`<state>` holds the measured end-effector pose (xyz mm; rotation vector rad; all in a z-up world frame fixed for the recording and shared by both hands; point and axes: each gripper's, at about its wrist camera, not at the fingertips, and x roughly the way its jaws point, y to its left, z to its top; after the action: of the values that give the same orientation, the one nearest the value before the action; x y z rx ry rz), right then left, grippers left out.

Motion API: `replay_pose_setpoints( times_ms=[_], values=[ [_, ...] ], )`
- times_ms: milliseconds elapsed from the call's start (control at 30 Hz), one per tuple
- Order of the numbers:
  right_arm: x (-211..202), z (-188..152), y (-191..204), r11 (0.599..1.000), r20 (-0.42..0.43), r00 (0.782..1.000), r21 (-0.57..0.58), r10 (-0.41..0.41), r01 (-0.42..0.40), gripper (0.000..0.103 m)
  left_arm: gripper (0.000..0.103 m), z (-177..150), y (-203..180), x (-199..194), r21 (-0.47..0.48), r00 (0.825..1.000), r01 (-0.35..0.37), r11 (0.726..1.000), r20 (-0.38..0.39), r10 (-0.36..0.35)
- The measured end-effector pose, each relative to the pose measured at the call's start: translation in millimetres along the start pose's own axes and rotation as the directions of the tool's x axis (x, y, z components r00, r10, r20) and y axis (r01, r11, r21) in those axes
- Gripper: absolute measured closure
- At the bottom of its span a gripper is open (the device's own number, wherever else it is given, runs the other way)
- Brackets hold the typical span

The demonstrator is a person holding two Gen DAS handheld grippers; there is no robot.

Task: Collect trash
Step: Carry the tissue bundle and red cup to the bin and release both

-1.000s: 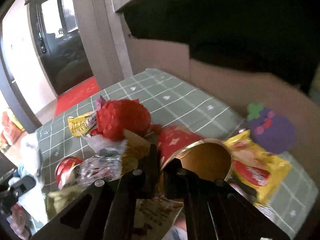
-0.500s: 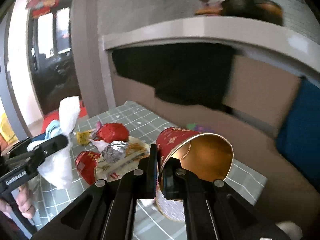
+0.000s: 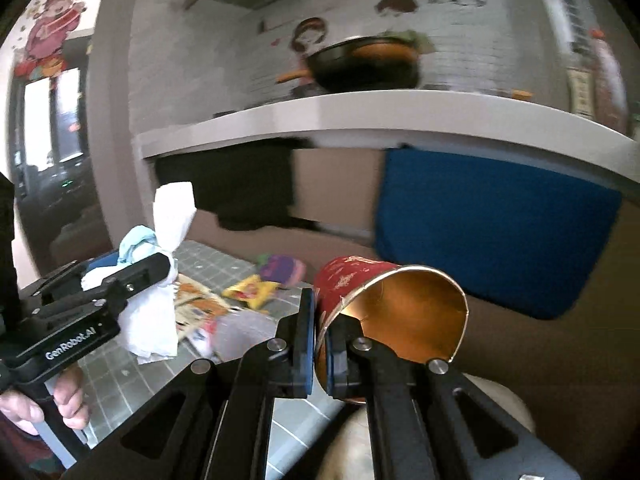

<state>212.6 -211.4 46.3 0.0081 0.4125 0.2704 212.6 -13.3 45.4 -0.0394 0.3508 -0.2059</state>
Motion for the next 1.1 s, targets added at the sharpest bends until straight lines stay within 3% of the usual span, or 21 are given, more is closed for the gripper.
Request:
replay_pose_setpoints(
  times_ms=[333, 500, 700, 1100],
  values=[
    [-41.8, -38.0, -66.9, 0.987, 0.007, 0.990, 0.079, -0.139, 0.138, 0.099, 0.054, -19.9, -80.8, 36.8, 0.032, 0.980, 0.183, 0.983, -0.085, -0.180],
    [-41.5, -58.5, -88.6, 0.978, -0.023, 0.986, 0.125, -0.166, 0.168, 0.099, 0.053, -42.6, -104.1, 61.5, 0.021, 0.963, 0.213, 0.977, -0.172, -0.206],
    [-36.0, -79.8, -100.8, 0.971, -0.056, 0.982, 0.148, -0.181, 0.187, 0.099, 0.053, -71.5, -117.2, 76.4, 0.013, 0.927, 0.270, 0.963, -0.273, -0.256],
    [-24.2, -100.4, -102.5, 0.967, -0.104, 0.980, 0.173, -0.169, 0.185, 0.099, 0.054, -78.5, -114.7, 86.2, -0.001, 0.919, 0.270, 0.963, -0.300, -0.258]
  ],
)
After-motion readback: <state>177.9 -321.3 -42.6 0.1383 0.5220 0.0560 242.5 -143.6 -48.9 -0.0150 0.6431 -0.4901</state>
